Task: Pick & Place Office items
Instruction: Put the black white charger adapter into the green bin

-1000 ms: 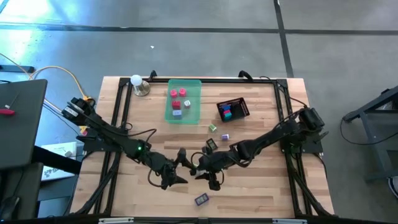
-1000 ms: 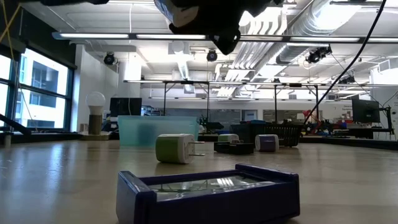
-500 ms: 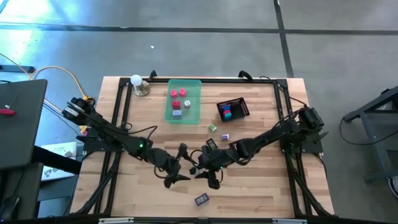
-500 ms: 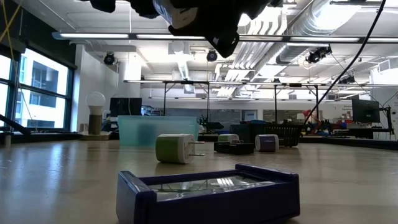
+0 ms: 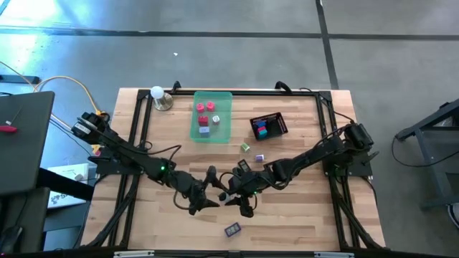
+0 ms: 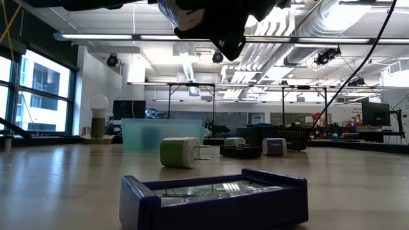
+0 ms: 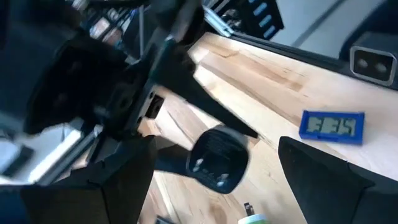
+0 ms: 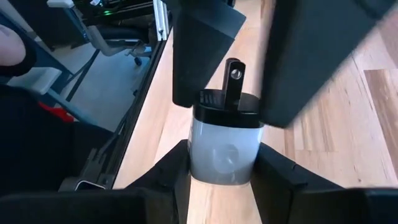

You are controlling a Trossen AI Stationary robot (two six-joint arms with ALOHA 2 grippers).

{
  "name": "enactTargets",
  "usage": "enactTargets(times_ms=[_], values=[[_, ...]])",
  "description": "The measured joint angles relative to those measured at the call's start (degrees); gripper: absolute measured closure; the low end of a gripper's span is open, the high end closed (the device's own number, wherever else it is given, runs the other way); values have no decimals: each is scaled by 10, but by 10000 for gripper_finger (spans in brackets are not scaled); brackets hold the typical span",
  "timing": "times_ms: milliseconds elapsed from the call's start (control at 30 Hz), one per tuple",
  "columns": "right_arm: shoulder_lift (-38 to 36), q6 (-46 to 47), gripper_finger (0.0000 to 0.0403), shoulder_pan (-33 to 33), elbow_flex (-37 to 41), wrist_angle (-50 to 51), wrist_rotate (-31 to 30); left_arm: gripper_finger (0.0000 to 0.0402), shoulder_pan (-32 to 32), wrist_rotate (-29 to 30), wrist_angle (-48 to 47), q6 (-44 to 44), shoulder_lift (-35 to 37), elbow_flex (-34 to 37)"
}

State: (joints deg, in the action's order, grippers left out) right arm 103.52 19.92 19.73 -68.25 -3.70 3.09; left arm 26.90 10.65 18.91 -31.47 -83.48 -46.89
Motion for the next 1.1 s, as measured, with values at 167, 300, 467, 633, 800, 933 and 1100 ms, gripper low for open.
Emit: enactTargets(times_ms=[167,300,467,633,800,933,1100], values=[[0,-2,283,0,0,0,1,73,0,-18,-6,-44,0,0],[0,-3,280,0,0,1,1,73,-1,-44,4,-80,-16,0],[0,-7,283,-3,0,0,1,74,-2,-41,54,-145,-57,0],[0,-4,281,-4,0,3,2,74,-2,-39,97,-169,-88,0],[0,-5,282,-3,0,4,0,74,0,-21,101,-167,-91,0],[0,-5,283,-4,0,4,1,95,0,-19,101,-172,-91,0],[0,-5,275,-4,0,8,6,165,0,-15,98,-168,-90,0]])
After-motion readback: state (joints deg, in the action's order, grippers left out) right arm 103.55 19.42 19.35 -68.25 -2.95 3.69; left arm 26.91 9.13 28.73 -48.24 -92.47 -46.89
